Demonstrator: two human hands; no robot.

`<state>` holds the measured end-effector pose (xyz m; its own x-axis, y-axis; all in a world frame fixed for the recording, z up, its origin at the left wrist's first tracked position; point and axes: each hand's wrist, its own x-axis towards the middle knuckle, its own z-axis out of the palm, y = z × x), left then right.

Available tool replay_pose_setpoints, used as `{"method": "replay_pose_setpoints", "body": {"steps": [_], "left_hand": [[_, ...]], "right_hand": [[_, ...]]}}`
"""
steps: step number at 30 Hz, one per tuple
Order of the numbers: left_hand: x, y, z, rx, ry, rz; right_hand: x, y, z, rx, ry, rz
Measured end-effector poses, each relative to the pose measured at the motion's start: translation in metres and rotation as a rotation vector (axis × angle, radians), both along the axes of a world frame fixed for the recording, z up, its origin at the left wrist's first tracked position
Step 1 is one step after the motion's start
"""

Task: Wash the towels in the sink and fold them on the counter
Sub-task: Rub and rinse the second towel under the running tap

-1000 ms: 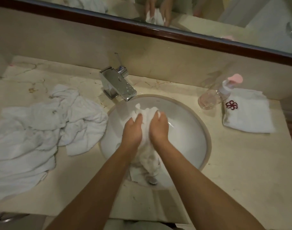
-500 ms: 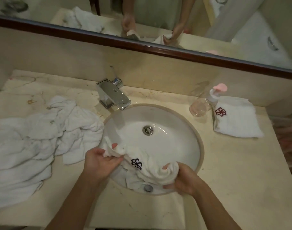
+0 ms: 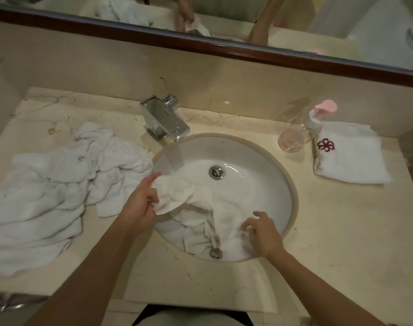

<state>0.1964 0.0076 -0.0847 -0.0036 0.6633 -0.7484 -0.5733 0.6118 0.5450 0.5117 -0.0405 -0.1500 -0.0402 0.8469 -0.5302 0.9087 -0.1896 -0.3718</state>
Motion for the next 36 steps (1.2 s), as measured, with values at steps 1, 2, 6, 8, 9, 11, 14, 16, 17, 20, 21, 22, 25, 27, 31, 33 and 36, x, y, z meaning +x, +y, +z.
{"method": "replay_pose_setpoints", "body": {"steps": [1, 2, 6, 8, 9, 11, 14, 16, 17, 20, 21, 22, 25, 27, 31, 33, 36], "left_hand": [[-0.001, -0.002, 0.000, 0.040, 0.047, -0.046], [-0.001, -0.003, 0.003, 0.071, 0.068, -0.120], [0.004, -0.010, 0.007, 0.015, -0.048, -0.137], [0.007, -0.016, -0.003, -0.177, 0.032, -0.101], [0.008, -0.019, -0.011, -0.242, 0.110, -0.092], [0.013, -0.021, -0.018, -0.304, 0.211, -0.098], [0.029, -0.017, -0.008, -0.387, 0.085, -0.186], [0.042, -0.013, 0.003, -0.384, -0.042, -0.227], [0.048, -0.010, 0.004, -0.374, -0.087, -0.238], [0.058, 0.000, 0.000, -0.267, 0.021, -0.127], [0.058, 0.007, -0.004, -0.208, 0.092, -0.086], [0.055, 0.014, -0.006, -0.160, 0.094, -0.046], [0.041, 0.037, -0.002, -0.067, 0.079, 0.005], [0.034, 0.054, 0.012, 0.039, 0.188, -0.033], [0.043, 0.064, 0.043, 0.187, 0.480, -0.077], [0.056, 0.050, 0.042, 0.246, 0.655, -0.153], [0.077, 0.030, 0.031, 0.190, 0.664, -0.314]], "right_hand": [[-0.002, 0.003, -0.003, -0.022, 0.093, -0.282], [-0.004, 0.008, -0.002, -0.044, 0.154, -0.492], [-0.035, 0.030, -0.012, -0.474, 0.397, -0.889], [-0.055, 0.029, -0.024, -0.544, 0.480, -0.974], [-0.064, 0.028, -0.031, -0.530, 0.502, -1.007], [-0.072, 0.026, -0.034, -0.407, 0.520, -1.039], [-0.060, 0.036, -0.010, -0.245, 0.675, -1.157], [-0.043, 0.040, 0.021, -0.238, 1.036, -1.331], [-0.035, 0.037, 0.038, -0.261, 1.200, -1.413], [-0.023, 0.024, 0.081, -0.303, 1.523, -1.508], [-0.024, 0.020, 0.093, -0.303, 1.568, -1.486], [-0.024, 0.017, 0.097, -0.304, 1.552, -1.469], [-0.023, 0.020, 0.095, -0.208, 1.194, -1.326], [-0.020, 0.034, 0.095, 0.033, 0.757, -1.090], [-0.025, 0.079, 0.124, 0.333, 0.096, -0.474], [-0.046, 0.095, 0.137, 0.348, 0.101, -0.395], [-0.086, 0.093, 0.137, 0.212, 0.505, -0.514]]}}
